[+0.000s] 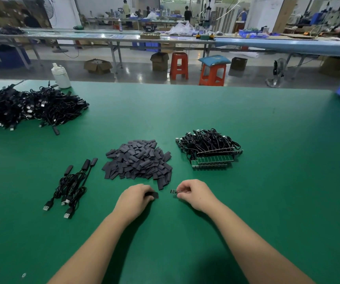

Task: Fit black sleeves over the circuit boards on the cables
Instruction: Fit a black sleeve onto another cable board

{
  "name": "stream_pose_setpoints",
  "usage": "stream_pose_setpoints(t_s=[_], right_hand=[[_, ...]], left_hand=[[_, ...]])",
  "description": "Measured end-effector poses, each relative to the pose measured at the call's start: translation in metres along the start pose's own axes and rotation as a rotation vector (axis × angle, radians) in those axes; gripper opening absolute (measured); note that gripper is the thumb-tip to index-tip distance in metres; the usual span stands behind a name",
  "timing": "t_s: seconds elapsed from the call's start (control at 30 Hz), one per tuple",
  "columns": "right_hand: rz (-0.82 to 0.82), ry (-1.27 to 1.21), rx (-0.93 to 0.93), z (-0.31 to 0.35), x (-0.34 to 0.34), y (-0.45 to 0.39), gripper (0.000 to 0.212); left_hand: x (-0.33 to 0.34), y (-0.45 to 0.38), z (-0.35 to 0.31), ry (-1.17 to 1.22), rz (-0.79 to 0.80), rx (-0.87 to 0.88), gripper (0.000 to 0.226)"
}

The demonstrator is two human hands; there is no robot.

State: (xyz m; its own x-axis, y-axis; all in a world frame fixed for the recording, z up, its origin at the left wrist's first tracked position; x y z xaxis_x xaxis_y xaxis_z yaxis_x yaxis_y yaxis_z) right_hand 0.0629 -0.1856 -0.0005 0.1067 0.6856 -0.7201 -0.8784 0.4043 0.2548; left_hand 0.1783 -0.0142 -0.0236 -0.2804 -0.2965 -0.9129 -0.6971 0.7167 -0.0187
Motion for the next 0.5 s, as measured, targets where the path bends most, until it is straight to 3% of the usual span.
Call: stream_pose_setpoints(t_s=[0.27,0.5], right_hand=[[0.092,-0.075,0.018,-0.013,0.015,-0.006,0.017],[0.121,-0.144,0.011,-0.023,0.018,-0.013,0.023]], left_hand=[[0.008,0.013,-0.016,0.376,-0.061,-0.002,0.013],[0.018,0.014,-0.024,0.379,-0.117,-0.028,0.025]])
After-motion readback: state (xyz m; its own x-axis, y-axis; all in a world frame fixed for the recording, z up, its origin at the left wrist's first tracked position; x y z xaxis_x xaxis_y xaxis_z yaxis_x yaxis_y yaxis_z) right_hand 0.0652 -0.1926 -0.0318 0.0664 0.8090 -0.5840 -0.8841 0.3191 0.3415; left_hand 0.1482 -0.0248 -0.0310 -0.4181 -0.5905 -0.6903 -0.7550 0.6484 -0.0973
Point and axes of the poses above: each hand's wrist, its own y-axis away from the middle knuckle, its own x-axis out of the palm, z = x × y, the point moved 6 cm from there along -y, towards the middle knuckle, and after that the axes turned 1 degree about x, right-handed, at the moved point
